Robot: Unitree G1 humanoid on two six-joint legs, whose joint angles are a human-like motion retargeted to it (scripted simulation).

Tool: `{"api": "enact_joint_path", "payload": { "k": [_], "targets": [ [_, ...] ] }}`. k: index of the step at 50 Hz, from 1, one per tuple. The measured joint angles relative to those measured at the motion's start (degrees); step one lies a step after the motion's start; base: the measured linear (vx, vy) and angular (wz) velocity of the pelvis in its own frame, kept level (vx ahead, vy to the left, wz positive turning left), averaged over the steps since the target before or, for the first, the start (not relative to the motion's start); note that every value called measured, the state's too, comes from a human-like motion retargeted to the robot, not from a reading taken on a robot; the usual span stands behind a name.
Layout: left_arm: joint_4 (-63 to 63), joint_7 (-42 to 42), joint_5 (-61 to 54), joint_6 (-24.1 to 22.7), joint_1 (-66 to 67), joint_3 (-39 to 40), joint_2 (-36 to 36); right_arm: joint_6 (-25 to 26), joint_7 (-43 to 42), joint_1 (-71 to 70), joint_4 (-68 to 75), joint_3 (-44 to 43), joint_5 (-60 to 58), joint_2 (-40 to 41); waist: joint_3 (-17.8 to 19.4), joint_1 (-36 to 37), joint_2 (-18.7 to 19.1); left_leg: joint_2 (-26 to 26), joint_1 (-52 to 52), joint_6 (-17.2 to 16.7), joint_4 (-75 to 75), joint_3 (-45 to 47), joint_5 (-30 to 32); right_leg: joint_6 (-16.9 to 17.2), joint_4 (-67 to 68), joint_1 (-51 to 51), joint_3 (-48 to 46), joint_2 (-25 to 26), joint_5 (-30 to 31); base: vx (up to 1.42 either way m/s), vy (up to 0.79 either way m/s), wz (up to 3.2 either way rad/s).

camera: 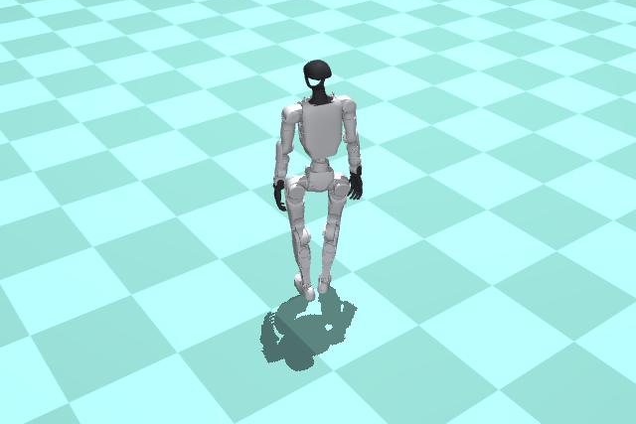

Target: Upper body actions

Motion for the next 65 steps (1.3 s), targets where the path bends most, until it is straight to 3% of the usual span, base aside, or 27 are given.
{"api": "enact_joint_path", "payload": {
  "k": [2, 5, 8, 10, 14, 18, 22, 25, 27, 31, 35, 37, 41, 45, 47, 50, 52, 55, 57, 62, 65],
  "targets": [
    [0.0, 0.4, 0.5, 0.0, 0.8, 0.8, 0.1, 0.0, 0.2, -0.4, -0.6, -0.1, 0.6, -0.3, 0.4, 0.5, -0.2, -0.8, -0.2, 1.2, 1.7, -3.0, 0.1, -0.2, 0.2, -0.4, 2.9, 0.1, 0.8, -0.14, 0.14, -1.54],
    [0.6, 0.4, 0.2, 0.3, 1.4, 1.7, 0.0, -0.5, 0.5, -0.8, -1.7, -0.8, 1.5, -0.5, 1.1, 2.1, -0.4, -4.3, -0.4, 3.2, 3.0, -14.7, 0.4, -0.3, 0.4, -1.1, 8.0, 0.4, 2.6, -0.19, 0.18, -2.15],
    [0.8, 0.3, -0.3, 0.4, 1.6, 2.1, -0.2, -1.1, 1.3, -0.9, -2.4, -1.2, 2.2, -1.0, 2.5, 5.8, -0.3, -7.4, 1.0, 3.9, 1.6, -26.5, 3.1, -0.8, 0.8, -2.1, 15.2, 2.0, 5.2, -0.19, 0.22, -3.07],
    [0.4, 0.3, -0.6, 0.2, 1.6, 1.9, -0.3, -1.1, 1.6, -1.3, -2.8, -1.4, 2.2, -1.5, 3.5, 7.3, -0.1, -7.6, 2.6, 3.7, 0.3, -28.8, 3.4, -1.1, 1.1, -3.1, 19.9, 3.2, 7.2, -0.26, 0.22, -3.01],
    [-0.2, 0.3, -1.8, -0.2, 1.0, 0.8, -0.4, -0.8, 1.0, -3.0, -4.4, -1.6, 1.4, -2.7, 4.1, 0.8, 0.6, -5.9, 4.4, 9.5, -3.9, -15.7, 1.4, -1.4, -0.2, -5.3, 23.7, 4.0, 11.5, -0.51, 0.29, -1.93],
    [0.1, -0.7, -2.9, 0.0, 0.1, -0.5, 0.6, -1.0, -0.1, -5.3, -5.4, 0.2, 2.9, -3.0, 5.4, -4.4, 2.3, -4.2, 5.0, 10.5, -5.8, -7.5, -0.3, -3.5, -2.2, -7.2, 28.3, 7.0, 11.7, -0.62, 0.46, -3.01],
    [0.6, -0.8, -1.2, 0.3, 0.2, -1.0, 3.0, -0.6, 0.7, -7.2, -4.3, 0.9, 4.4, -3.0, 5.7, -8.2, 3.9, -1.1, 7.0, 10.6, -8.2, 7.3, -2.8, -8.5, -3.3, -9.2, 18.0, 6.6, 4.5, -0.54, 0.51, -3.49],
    [1.9, 0.2, 0.3, 0.8, 1.3, -0.6, 3.9, -0.5, 1.1, -7.0, -3.1, -0.1, 5.1, -3.4, 5.1, -7.8, 5.1, 1.0, 8.6, 9.9, -9.7, 20.7, -5.0, -12.8, -4.4, -9.1, 3.6, 5.6, -3.2, -0.51, 0.48, -3.98],
    [3.0, 0.2, 0.7, 1.2, 1.9, -0.4, 4.3, -0.3, 0.9, -6.6, -2.3, -1.2, 5.8, -4.1, 4.1, -7.9, 5.5, 1.8, 9.7, 8.7, -10.3, 28.9, -6.9, -13.5, -4.8, -8.2, -7.3, 4.5, -8.6, -0.49, 0.44, -3.76],
    [4.9, 0.7, 1.6, 2.0, 2.9, 0.0, 4.3, 0.1, -1.5, -5.5, -1.0, -4.6, 8.0, -5.4, 2.1, -9.6, 6.7, 2.1, 10.8, 6.4, -10.5, 38.7, -10.1, -9.1, -5.5, -4.6, -28.6, 2.9, -15.8, -0.37, 0.35, -3.21],
    [5.3, 1.4, 2.1, 2.6, 2.1, -0.3, 3.6, -1.5, -4.6, -5.3, 1.1, -8.7, 14.2, -6.5, 0.5, -12.7, 8.3, 2.8, 11.6, 2.8, -9.1, 44.6, -12.1, -2.6, -6.2, -0.7, -45.2, 2.5, -15.7, -0.38, 0.24, -2.36],
    [4.5, 1.4, 2.0, 2.5, 1.3, -0.2, 3.2, -2.1, -6.1, -5.4, 2.5, -10.0, 17.6, -6.9, 0.2, -12.9, 8.5, 3.2, 12.6, 0.5, -7.8, 46.7, -12.2, -3.2, -5.7, -0.7, -43.3, 3.2, -14.1, -0.20, 0.11, -2.33],
    [0.5, 0.3, 0.6, 2.5, 0.6, -0.3, 2.4, -2.1, -8.2, -5.0, 5.3, -11.4, 21.6, -6.9, -0.5, -12.2, 8.4, 3.4, 15.2, -2.0, -5.2, 47.9, -9.8, -9.4, -4.3, -2.3, -32.8, 4.9, -11.1, -0.06, 0.00, -1.97],
    [-2.3, 0.5, -1.3, 2.1, -0.4, 0.7, 0.3, 0.5, -6.2, -3.5, 8.0, -13.0, 20.8, -6.4, -2.2, -12.6, 8.1, 3.3, 18.1, -2.5, -1.8, 47.9, -2.4, -8.6, -3.0, -1.6, -27.4, 4.4, -12.1, 0.04, -0.15, -0.92],
    [-2.6, 0.9, -3.0, 1.6, -1.5, 1.3, -1.2, 1.8, -4.1, -2.8, 8.7, -12.7, 20.0, -5.4, -2.5, -12.7, 6.1, 3.7, 18.6, 0.5, 3.3, 46.0, 4.5, -8.5, -4.1, 0.0, -25.8, 2.8, -12.1, 0.06, -0.19, -0.75],
    [-4.2, -0.6, -4.4, 0.0, -1.8, 1.5, -2.9, 3.0, -1.9, -1.9, 9.6, -11.2, 18.8, -4.0, -2.2, -10.5, 0.7, 4.5, 16.2, 10.5, 16.4, 40.1, 13.3, -7.9, -4.6, 2.6, -21.5, -1.9, -11.8, 0.14, -0.23, -1.25],
    [-6.0, -1.6, -4.7, -0.5, -1.2, 0.5, -3.4, 3.8, -0.9, -1.7, 9.7, -9.8, 17.0, -2.9, -1.7, -7.2, -1.8, 6.3, 11.8, 11.7, 27.1, 34.6, 15.3, -8.0, -4.5, 3.5, -18.3, -3.8, -11.3, 0.18, -0.20, -1.84],
    [-7.2, -1.0, -4.8, -1.1, -0.6, -0.2, -4.0, 5.0, 0.7, -2.3, 7.7, -7.0, 12.3, -1.0, -0.9, -2.8, -3.2, 4.5, 4.3, 8.4, 34.1, 24.1, 16.9, -8.9, -5.6, 4.4, -13.1, -3.3, -10.1, 0.06, -0.19, -2.03],
    [-6.6, -0.2, -5.2, -1.2, -0.7, 0.1, -4.4, 4.9, 1.8, -3.4, 4.8, -5.0, 8.5, 0.2, -0.2, -1.8, -2.9, 3.1, 0.7, 8.8, 34.1, 18.9, 16.7, -9.3, -6.0, 4.8, -11.0, -2.8, -9.2, -0.05, -0.10, -1.77],
    [-3.8, -0.1, -5.1, -1.1, 0.3, 0.6, -4.6, 2.3, 3.7, -5.5, -1.7, 1.2, 1.1, 1.9, 0.4, -1.5, -1.7, 5.9, -1.6, 12.4, 24.8, 18.8, 9.4, -9.8, -6.0, 5.3, -5.3, -2.0, -7.5, 0.03, -0.05, -1.65],
    [-0.7, 1.3, -4.5, -0.6, 0.5, -0.1, -4.4, 1.3, 4.1, -6.0, -4.4, 2.6, -1.1, 2.8, 0.6, -1.2, 0.7, 4.8, -2.1, 9.5, 13.5, 14.5, 8.2, -10.1, -6.1, 6.3, -2.0, 0.7, -7.0, 0.12, -0.05, -1.58]
  ]
}}
